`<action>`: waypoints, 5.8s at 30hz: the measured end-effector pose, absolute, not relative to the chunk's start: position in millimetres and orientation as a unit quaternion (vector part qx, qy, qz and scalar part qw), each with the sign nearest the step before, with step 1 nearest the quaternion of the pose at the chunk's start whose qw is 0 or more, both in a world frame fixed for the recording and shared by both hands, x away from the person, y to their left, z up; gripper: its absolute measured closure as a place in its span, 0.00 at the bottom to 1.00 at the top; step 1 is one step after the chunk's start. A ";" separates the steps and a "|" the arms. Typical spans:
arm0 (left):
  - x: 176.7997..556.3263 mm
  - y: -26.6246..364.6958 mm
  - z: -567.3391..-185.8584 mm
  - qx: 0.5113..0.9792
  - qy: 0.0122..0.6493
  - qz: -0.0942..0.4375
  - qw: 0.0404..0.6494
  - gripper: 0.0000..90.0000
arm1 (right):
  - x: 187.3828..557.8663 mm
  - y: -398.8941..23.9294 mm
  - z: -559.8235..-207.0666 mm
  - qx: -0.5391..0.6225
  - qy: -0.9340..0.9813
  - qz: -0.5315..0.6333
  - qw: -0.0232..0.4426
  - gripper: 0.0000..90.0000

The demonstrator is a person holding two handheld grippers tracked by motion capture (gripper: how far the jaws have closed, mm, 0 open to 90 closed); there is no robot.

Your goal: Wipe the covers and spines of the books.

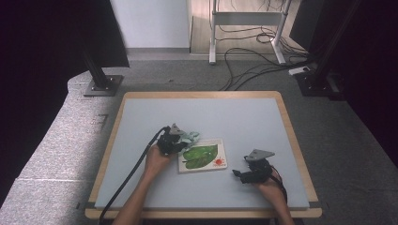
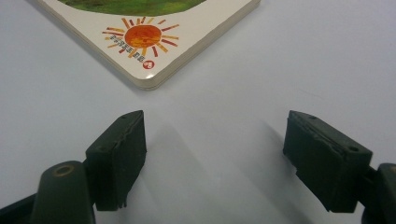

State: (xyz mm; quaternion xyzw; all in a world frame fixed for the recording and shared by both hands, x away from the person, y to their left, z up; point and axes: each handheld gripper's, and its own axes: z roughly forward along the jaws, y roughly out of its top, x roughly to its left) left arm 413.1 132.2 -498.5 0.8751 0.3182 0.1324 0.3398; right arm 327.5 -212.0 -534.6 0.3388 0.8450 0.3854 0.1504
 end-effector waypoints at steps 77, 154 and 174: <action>406.5 43.8 -506.5 0.896 0.250 0.039 0.366 0.88 | 327.3 -212.0 -534.6 0.338 0.845 0.385 0.151 0.23; 365.2 124.6 -503.8 0.886 0.281 0.072 0.363 0.88 | 327.3 -211.9 -534.7 0.338 0.845 0.385 0.151 0.23; 386.4 48.6 -505.9 0.897 0.249 0.039 0.364 0.88 | 327.4 -212.1 -534.7 0.338 0.845 0.385 0.152 0.23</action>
